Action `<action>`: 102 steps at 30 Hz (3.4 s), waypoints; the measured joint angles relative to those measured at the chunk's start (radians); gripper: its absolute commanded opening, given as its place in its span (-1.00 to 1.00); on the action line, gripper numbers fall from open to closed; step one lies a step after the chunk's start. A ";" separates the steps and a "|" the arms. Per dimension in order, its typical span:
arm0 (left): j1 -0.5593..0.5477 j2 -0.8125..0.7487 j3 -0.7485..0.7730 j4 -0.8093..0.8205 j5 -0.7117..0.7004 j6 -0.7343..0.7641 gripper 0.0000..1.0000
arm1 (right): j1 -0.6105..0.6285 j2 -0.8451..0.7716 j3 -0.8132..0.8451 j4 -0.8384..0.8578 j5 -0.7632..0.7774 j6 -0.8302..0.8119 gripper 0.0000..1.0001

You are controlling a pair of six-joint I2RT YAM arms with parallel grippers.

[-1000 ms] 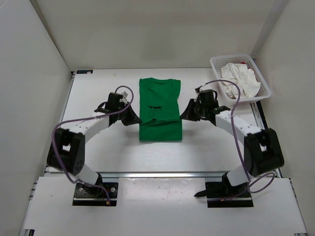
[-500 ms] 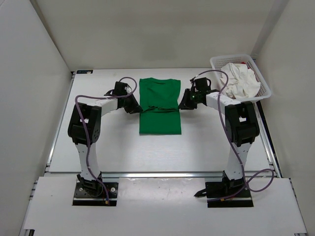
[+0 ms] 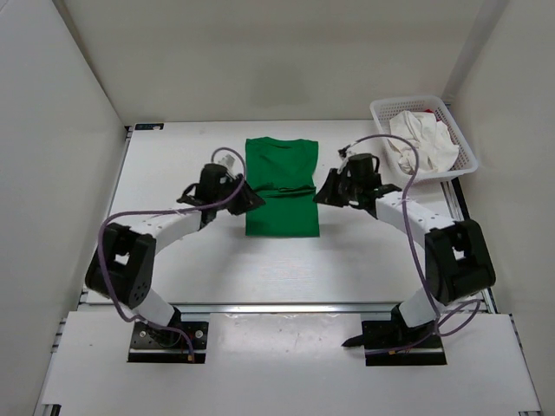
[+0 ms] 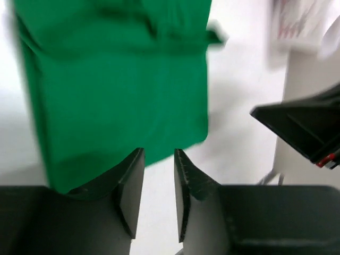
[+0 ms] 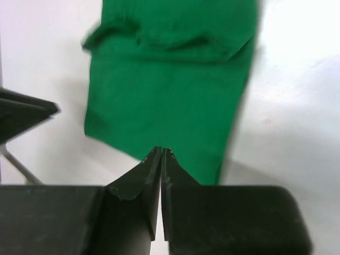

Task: Fold and stack the t-shirts
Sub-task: Fold the folded rectangular tshirt in 1/3 of the way, then grab one side of the 2/3 rectangular tshirt with both arms, then fold the long partially folded tshirt into a neat square

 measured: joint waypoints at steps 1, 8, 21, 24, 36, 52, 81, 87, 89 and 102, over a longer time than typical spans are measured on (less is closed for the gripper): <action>-0.032 0.015 -0.023 0.022 0.005 -0.006 -0.23 | 0.025 0.003 -0.021 0.010 -0.003 0.005 -0.95; -0.031 0.203 -0.117 0.107 0.060 -0.027 -0.37 | 0.097 0.188 -0.091 0.029 0.016 0.014 -0.99; -0.072 -0.312 -0.658 0.235 0.068 -0.057 -0.21 | 0.325 -0.227 -0.595 0.249 0.068 0.216 -0.99; -0.040 -0.452 -0.668 0.104 0.056 -0.022 -0.06 | 0.337 -0.360 -0.643 0.177 0.107 0.227 -0.56; 0.020 -0.673 -0.671 -0.207 -0.013 0.097 0.26 | 0.352 -0.594 -0.782 0.155 0.126 0.302 0.04; -0.028 -0.637 -0.703 -0.138 -0.043 0.081 -0.97 | 0.478 -0.287 -0.696 0.341 0.093 0.364 -1.00; 0.106 -0.029 0.138 -0.252 0.044 0.029 -1.00 | -0.016 -0.043 0.032 -0.061 -0.067 0.087 -1.00; 0.126 0.289 0.370 -0.249 0.022 0.042 -0.97 | -0.068 0.242 0.307 -0.112 -0.100 0.016 -1.00; 0.127 0.370 0.430 -0.254 0.016 0.047 -0.89 | -0.079 0.321 0.365 -0.134 -0.101 -0.002 -1.00; 0.196 0.355 0.410 -0.209 -0.029 0.016 -0.13 | -0.083 0.462 0.556 -0.285 -0.013 -0.068 -0.16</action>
